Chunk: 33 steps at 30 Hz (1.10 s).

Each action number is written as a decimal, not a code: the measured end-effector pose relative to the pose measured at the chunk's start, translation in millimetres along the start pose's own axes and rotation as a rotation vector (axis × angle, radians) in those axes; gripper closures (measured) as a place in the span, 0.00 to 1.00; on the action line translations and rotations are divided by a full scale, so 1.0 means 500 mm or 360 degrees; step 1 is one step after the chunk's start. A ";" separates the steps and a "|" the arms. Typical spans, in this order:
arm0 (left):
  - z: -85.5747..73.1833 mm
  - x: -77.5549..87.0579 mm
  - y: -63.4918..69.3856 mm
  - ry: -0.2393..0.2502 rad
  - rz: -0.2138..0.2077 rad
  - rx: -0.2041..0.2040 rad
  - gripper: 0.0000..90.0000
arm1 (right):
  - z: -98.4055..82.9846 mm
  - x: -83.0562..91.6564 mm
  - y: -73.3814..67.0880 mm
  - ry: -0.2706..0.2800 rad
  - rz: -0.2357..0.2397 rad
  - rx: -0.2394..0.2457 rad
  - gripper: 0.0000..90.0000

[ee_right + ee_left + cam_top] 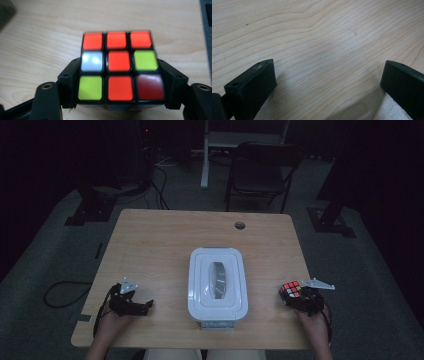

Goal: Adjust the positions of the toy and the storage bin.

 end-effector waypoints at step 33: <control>0.000 0.000 0.000 -0.0003 0.0002 -0.0003 0.01 | 0.106 0.006 -0.151 0.0208 0.0239 0.0461 0.17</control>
Point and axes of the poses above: each handheld gripper's, and its own axes: x roughly backward along the jaws, z roughly out of its top, y roughly to its right, the point moved 5 cm from there along -x, roughly forward along the jaws, and after that the axes turned 12 degrees about -y, right-handed, at the moved point
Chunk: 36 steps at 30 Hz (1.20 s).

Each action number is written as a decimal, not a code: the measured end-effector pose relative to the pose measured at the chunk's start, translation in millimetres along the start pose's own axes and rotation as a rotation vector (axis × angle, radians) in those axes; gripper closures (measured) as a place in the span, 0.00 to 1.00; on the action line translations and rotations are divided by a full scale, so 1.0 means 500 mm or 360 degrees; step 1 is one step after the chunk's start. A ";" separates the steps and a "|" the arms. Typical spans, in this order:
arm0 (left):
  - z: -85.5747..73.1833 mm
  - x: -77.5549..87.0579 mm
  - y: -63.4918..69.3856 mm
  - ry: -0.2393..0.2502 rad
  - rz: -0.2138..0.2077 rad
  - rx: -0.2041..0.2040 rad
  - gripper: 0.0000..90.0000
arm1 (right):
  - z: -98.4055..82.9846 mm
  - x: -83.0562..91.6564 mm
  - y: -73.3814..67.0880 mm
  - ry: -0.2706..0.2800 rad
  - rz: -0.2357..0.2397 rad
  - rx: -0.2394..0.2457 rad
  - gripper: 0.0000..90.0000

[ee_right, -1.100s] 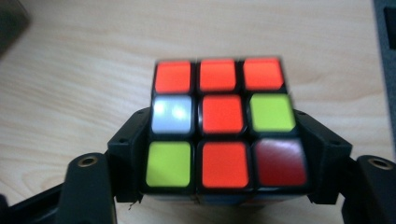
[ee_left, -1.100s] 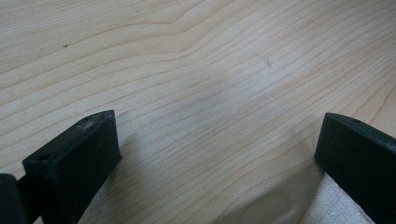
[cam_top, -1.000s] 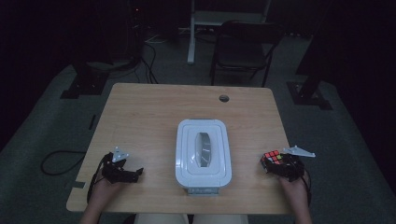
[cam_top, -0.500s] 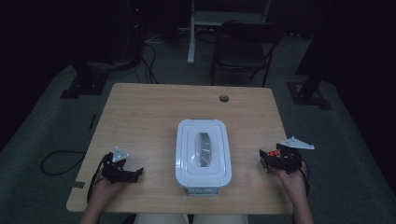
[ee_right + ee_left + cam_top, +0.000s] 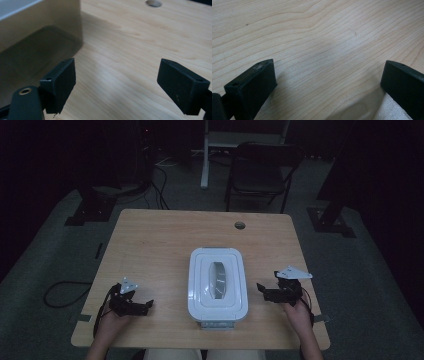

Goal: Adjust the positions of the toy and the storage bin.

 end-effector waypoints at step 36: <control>0.000 0.000 0.000 0.0001 0.0000 -0.0001 0.01 | -0.073 -0.101 -0.060 -0.0221 0.0000 -0.0071 0.15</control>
Point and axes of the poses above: each handheld gripper's, and its own axes: x roughly backward along the jaws, z roughly out of its top, y roughly to its right, the point moved 5 cm from there along -x, roughly forward along the jaws, and after that the axes turned 12 degrees about -y, right-handed, at the moved point
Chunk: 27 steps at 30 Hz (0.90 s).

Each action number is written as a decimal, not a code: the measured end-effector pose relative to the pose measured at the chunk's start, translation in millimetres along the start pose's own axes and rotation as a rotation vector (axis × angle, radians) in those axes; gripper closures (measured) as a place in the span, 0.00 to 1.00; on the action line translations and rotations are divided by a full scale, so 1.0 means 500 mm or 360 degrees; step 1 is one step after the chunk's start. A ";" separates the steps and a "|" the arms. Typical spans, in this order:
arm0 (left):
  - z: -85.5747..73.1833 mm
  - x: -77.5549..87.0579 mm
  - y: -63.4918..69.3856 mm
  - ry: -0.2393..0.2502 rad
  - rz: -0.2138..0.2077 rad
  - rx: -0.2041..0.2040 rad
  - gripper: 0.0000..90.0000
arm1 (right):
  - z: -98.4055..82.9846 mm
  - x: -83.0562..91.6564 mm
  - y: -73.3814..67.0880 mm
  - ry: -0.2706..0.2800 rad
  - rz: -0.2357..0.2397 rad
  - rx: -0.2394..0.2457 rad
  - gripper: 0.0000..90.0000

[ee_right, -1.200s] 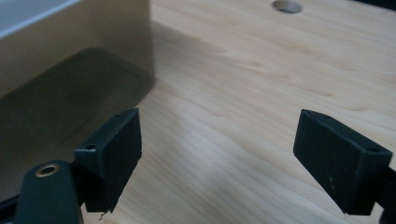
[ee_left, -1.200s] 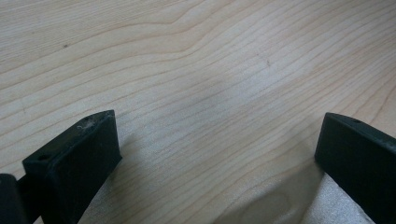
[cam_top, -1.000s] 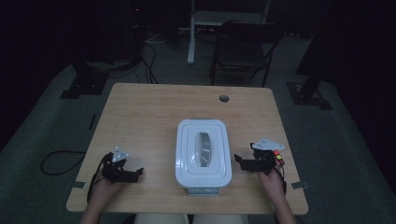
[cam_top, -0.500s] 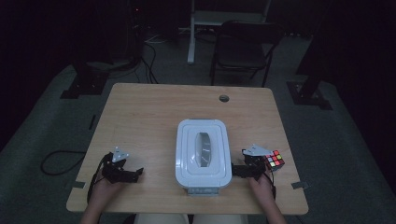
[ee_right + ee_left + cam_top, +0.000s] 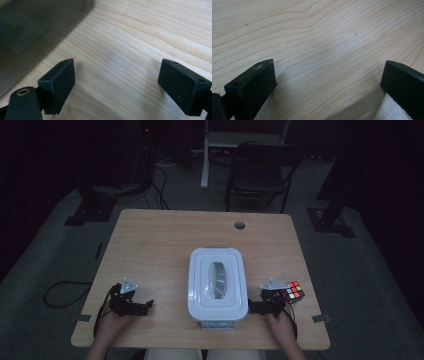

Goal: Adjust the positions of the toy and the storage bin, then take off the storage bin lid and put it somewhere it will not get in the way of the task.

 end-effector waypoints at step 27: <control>0.005 0.008 0.006 -0.0087 -0.0070 -0.0035 0.01 | -0.002 0.000 0.000 -0.0014 -0.0052 -0.0027 0.14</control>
Point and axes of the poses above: each handheld gripper's, and its own axes: x roughly backward along the jaws, z roughly out of its top, y roughly to its right, the point moved 5 cm from there along -x, roughly forward along the jaws, and after that the axes turned 12 degrees about -y, right-handed, at the moved point
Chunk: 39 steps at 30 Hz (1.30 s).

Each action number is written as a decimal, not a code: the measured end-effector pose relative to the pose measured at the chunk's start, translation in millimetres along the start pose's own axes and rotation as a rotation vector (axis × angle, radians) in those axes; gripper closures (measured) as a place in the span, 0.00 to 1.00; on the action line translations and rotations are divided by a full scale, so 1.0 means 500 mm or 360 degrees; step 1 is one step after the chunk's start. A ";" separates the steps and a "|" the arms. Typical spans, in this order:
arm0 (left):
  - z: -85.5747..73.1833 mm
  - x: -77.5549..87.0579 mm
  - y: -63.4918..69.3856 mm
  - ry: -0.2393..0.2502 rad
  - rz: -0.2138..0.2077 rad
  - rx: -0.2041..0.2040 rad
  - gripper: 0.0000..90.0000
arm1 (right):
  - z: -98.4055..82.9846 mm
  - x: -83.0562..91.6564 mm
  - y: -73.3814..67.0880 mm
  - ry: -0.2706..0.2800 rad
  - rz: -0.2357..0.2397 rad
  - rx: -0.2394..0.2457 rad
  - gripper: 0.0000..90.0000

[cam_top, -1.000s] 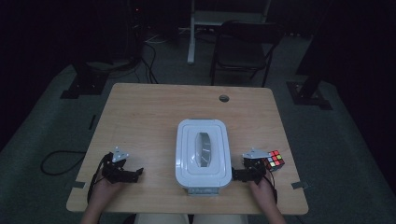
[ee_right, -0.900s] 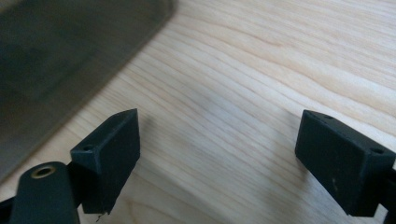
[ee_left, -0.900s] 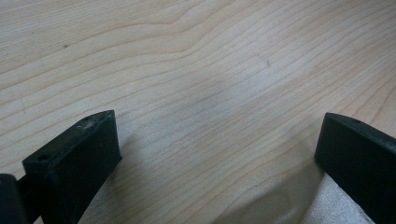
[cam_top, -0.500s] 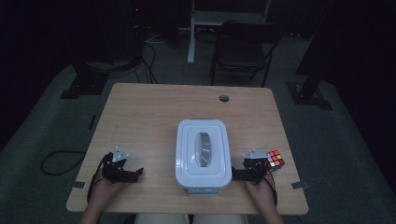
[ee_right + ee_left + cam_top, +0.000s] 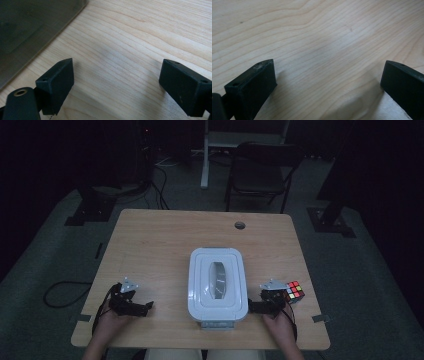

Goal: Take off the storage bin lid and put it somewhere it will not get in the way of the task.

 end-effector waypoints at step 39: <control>0.200 0.193 0.212 0.0304 -0.0204 -0.0495 0.01 | 0.000 0.000 0.000 -0.0001 0.0001 0.0000 0.14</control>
Point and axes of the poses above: each handheld gripper's, and its own axes: x roughly backward along the jaws, z roughly out of its top, y roughly to its right, the point moved 5 cm from there along -x, roughly forward along the jaws, and after that the axes turned 12 degrees about -y, right-handed, at the moved point
